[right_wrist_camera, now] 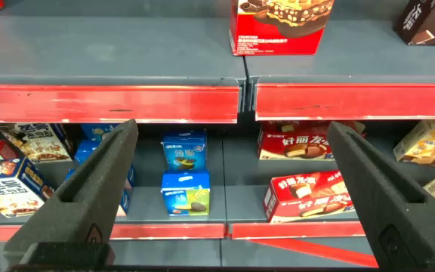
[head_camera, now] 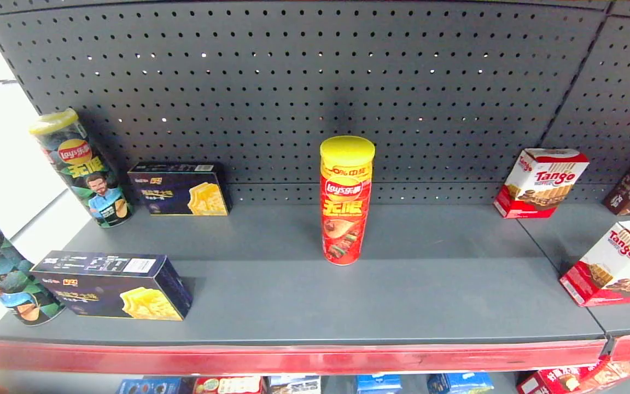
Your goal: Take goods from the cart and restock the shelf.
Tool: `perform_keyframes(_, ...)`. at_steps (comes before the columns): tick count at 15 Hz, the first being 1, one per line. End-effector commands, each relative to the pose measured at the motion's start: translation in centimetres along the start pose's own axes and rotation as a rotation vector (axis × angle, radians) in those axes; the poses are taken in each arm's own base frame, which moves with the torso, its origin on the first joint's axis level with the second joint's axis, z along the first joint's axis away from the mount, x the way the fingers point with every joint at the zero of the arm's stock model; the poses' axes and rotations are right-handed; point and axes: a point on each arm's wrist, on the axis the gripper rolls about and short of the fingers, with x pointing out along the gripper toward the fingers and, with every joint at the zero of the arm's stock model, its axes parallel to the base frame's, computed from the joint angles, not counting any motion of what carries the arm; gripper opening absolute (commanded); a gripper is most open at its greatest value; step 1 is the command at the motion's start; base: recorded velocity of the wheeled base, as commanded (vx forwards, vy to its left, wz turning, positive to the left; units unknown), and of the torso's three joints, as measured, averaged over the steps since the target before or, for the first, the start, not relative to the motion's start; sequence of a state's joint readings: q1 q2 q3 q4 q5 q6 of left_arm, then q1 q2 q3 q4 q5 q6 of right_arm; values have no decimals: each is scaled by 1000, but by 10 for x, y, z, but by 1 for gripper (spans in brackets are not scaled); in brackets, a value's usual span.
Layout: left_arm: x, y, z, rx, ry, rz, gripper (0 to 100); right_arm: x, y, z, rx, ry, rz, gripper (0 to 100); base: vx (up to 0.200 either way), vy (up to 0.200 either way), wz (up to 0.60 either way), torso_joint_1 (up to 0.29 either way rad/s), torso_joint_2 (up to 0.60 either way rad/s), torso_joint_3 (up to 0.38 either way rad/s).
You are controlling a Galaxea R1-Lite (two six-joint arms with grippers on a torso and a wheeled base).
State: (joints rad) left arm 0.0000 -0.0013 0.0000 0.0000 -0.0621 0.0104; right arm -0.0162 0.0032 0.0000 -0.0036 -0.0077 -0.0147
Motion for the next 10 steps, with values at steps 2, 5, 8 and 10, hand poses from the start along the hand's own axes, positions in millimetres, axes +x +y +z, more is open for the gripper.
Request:
perform_keyframes(2, 0, 0, 0, 0, 1, 1, 100, 0, 0, 0, -1, 2, 1, 100, 0, 0, 0, 0, 0, 0)
perform_keyframes(5, 0, 0, 0, -1, 1, 1, 100, 0, 0, 0, -1, 2, 1, 100, 0, 0, 600, -1, 5, 2)
perform_keyframes(8, 0, 0, 0, -1, 1, 1, 100, 0, 0, 0, -1, 0, 1, 100, 0, 0, 600, 9, 5, -1)
perform_keyframes(10, 0, 0, 0, -1, 1, 1, 100, 0, 0, 0, -1, 2, 1, 100, 0, 0, 600, 2, 0, 5)
